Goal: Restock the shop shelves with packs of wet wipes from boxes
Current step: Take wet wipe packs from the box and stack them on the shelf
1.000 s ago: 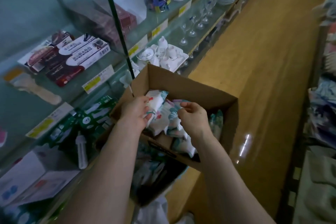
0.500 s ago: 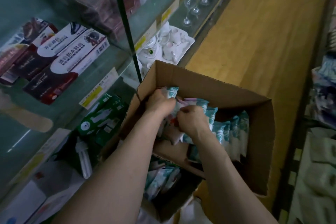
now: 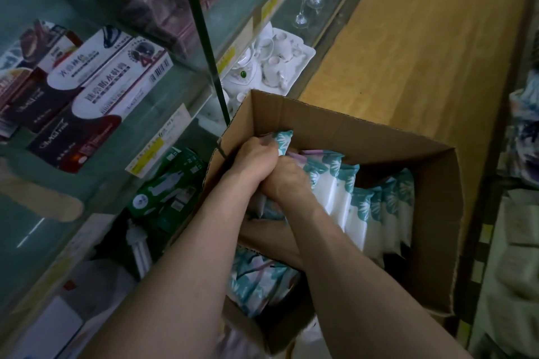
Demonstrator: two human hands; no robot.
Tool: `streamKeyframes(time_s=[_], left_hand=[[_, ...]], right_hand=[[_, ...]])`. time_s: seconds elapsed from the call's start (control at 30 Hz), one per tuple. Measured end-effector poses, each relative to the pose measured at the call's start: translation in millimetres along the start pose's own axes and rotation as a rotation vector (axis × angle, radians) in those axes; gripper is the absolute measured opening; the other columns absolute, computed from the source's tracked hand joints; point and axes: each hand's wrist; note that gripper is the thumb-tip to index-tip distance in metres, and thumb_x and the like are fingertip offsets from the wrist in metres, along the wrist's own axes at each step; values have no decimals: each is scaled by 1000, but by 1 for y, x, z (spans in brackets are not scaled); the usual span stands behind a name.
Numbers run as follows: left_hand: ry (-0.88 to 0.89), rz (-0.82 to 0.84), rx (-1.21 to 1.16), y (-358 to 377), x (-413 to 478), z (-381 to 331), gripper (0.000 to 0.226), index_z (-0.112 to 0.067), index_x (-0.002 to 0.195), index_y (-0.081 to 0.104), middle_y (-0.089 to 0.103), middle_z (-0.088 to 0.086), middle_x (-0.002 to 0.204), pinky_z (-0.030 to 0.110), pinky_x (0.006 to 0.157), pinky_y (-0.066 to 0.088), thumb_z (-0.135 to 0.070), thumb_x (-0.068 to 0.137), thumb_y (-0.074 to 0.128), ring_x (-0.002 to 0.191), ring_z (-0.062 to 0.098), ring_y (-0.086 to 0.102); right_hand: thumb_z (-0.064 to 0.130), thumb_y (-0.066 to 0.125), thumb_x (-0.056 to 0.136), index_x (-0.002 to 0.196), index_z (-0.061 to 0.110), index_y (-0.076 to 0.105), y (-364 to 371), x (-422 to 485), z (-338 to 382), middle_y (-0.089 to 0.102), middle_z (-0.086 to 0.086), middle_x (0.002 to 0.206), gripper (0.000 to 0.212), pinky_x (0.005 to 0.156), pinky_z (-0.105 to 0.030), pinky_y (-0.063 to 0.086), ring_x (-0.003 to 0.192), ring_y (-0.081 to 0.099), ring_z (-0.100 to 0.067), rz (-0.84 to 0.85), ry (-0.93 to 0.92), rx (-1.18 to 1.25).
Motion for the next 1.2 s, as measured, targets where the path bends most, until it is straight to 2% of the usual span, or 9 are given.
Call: streamKeyframes(time_s=[0.17, 0.23, 0.33, 0.4, 0.5, 0.7, 0.9, 1.07, 1.2], left_hand=[[-15, 21, -95, -3, -2, -3, 40, -10, 127, 58, 63, 11, 120, 29, 81, 47, -29, 92, 53, 102, 27, 60], [-19, 56, -170, -5, -4, -6, 36, -8, 120, 62, 67, 9, 106, 22, 61, 45, -27, 89, 59, 82, 20, 60], [-30, 86, -248, -4, -12, -9, 38, -2, 118, 60, 68, 7, 82, 14, 36, 39, -23, 86, 66, 55, 12, 61], [-48, 112, -295, 0, -17, -10, 49, 1, 124, 56, 71, 14, 89, 17, 39, 45, -23, 84, 69, 54, 15, 65], [-102, 252, -371, 8, -37, -20, 38, -3, 108, 67, 73, 14, 83, 32, 61, 58, -33, 83, 71, 62, 21, 69], [-87, 633, -415, 30, -82, -45, 32, -16, 101, 73, 72, 12, 99, 40, 82, 53, -43, 87, 60, 81, 25, 69], [-15, 672, -365, 88, -158, -68, 30, -10, 109, 68, 72, 16, 102, 43, 77, 56, -31, 88, 63, 83, 29, 69], [43, 756, -319, 145, -237, -75, 18, -14, 90, 68, 73, 14, 89, 43, 74, 55, -30, 91, 60, 76, 30, 69], [92, 852, -209, 192, -301, -63, 32, -9, 111, 66, 71, 17, 102, 44, 75, 56, -31, 88, 64, 81, 31, 69]], right_hand=[[37, 57, 86, 124, 7, 54, 6, -11, -5, 60, -10, 121, 48, 88, -34, 48, 112, 59, -29, -59, 58, 339], [42, 58, 83, 118, 6, 56, -4, -22, -15, 64, -13, 112, 50, 88, -43, 52, 102, 63, -32, -82, 129, 581], [24, 57, 91, 106, 2, 60, -23, -41, -42, 67, -16, 92, 27, 73, -43, 56, 80, 66, -35, -78, 165, 822], [20, 58, 92, 100, 7, 63, -38, -56, -59, 70, -14, 94, 16, 72, -42, 57, 81, 68, -32, -70, 142, 980], [18, 57, 94, 93, 11, 65, -58, -77, -72, 72, -7, 87, 10, 60, -31, 54, 73, 69, -23, -87, 92, 1156], [18, 57, 94, 96, 9, 65, -94, -120, -99, 73, -10, 89, 13, 74, -40, 58, 79, 71, -26, -259, 54, 1293], [15, 55, 92, 88, 10, 62, -129, -180, -151, 71, -16, 97, 9, 81, -46, 56, 90, 70, -35, -444, 30, 1306], [14, 54, 92, 80, 19, 59, -146, -249, -216, 71, -10, 94, 15, 83, -46, 55, 89, 70, -31, -613, 8, 1295], [13, 55, 88, 77, 19, 59, -145, -306, -276, 69, -5, 83, 13, 79, -43, 56, 82, 70, -26, -734, 48, 1309]])
Point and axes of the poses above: each hand's wrist, its own x-axis towards the middle knuckle, its own y-axis out of the palm, z = x × y
